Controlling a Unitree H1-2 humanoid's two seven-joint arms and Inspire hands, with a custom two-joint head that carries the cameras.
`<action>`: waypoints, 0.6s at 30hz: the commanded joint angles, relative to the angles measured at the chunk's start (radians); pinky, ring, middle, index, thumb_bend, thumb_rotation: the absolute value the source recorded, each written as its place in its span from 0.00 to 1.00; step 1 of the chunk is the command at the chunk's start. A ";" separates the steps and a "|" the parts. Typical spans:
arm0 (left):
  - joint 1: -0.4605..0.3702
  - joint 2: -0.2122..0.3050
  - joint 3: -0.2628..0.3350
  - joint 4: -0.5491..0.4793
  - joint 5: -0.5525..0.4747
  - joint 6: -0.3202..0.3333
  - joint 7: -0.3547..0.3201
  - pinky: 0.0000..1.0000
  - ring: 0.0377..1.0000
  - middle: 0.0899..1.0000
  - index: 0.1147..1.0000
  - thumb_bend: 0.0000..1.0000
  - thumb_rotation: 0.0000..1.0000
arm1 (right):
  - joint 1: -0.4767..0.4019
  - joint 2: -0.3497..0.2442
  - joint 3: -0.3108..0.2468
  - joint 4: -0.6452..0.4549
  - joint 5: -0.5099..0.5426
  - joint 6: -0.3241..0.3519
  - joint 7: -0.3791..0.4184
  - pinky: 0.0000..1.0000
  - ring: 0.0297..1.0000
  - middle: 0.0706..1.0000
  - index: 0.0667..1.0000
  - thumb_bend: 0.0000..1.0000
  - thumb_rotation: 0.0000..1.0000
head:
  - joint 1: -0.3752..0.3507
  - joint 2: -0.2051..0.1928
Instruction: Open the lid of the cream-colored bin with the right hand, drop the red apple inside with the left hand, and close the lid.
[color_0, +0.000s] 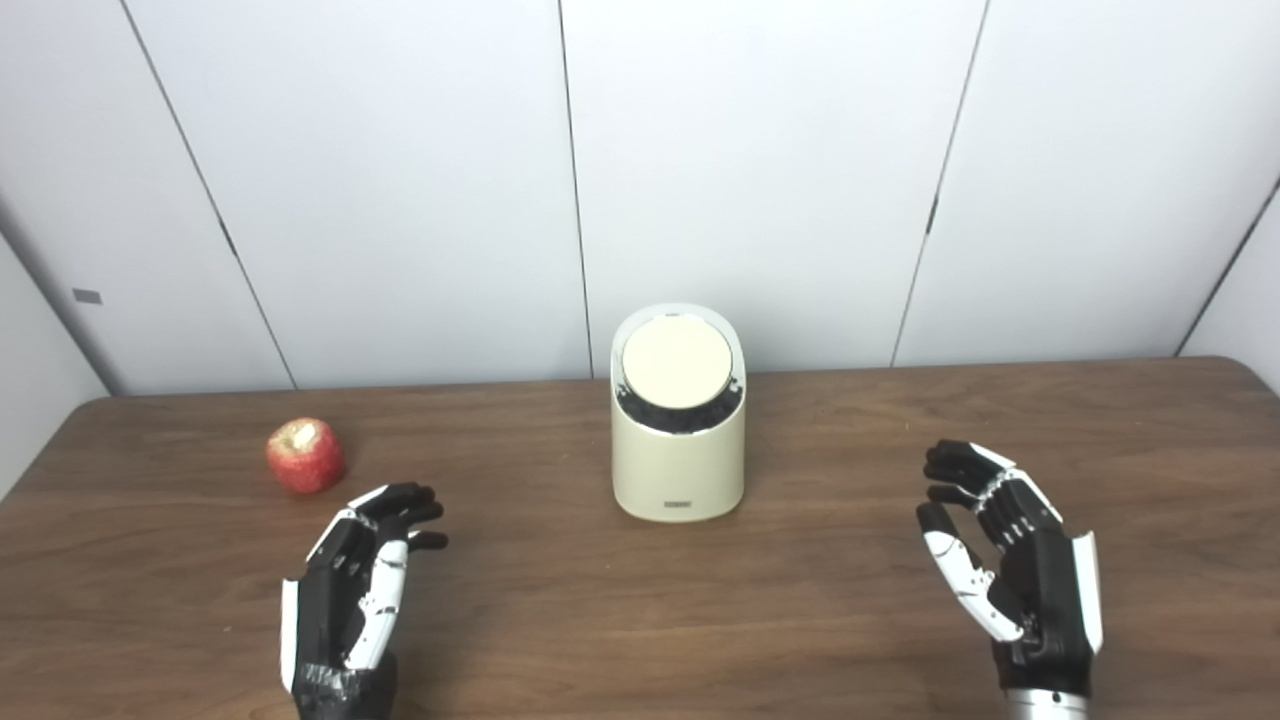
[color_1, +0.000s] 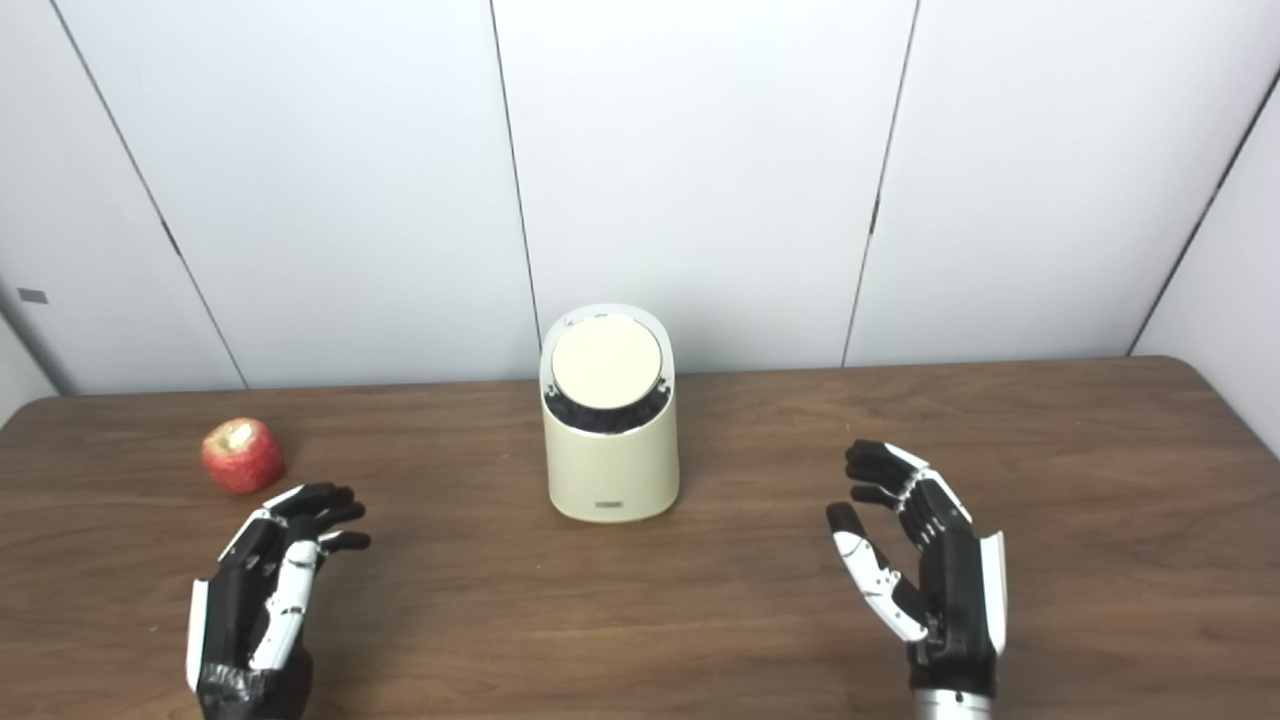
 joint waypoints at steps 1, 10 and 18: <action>-0.021 -0.002 -0.002 -0.003 0.003 -0.020 -0.003 0.54 0.64 0.63 0.60 0.31 0.39 | 0.015 0.006 0.000 0.026 -0.025 -0.032 -0.002 0.62 0.68 0.67 0.66 0.25 0.37 | -0.002 0.001; -0.019 -0.002 -0.001 -0.006 0.011 -0.015 0.001 0.55 0.65 0.63 0.60 0.31 0.41 | 0.015 0.007 -0.001 0.030 -0.025 -0.037 -0.004 0.62 0.68 0.67 0.66 0.26 0.37 | -0.001 0.001; -0.028 -0.007 -0.004 0.005 0.012 -0.015 0.002 0.56 0.65 0.64 0.60 0.31 0.41 | 0.006 0.003 -0.007 0.032 -0.040 -0.033 -0.011 0.60 0.67 0.67 0.66 0.26 0.37 | -0.004 -0.005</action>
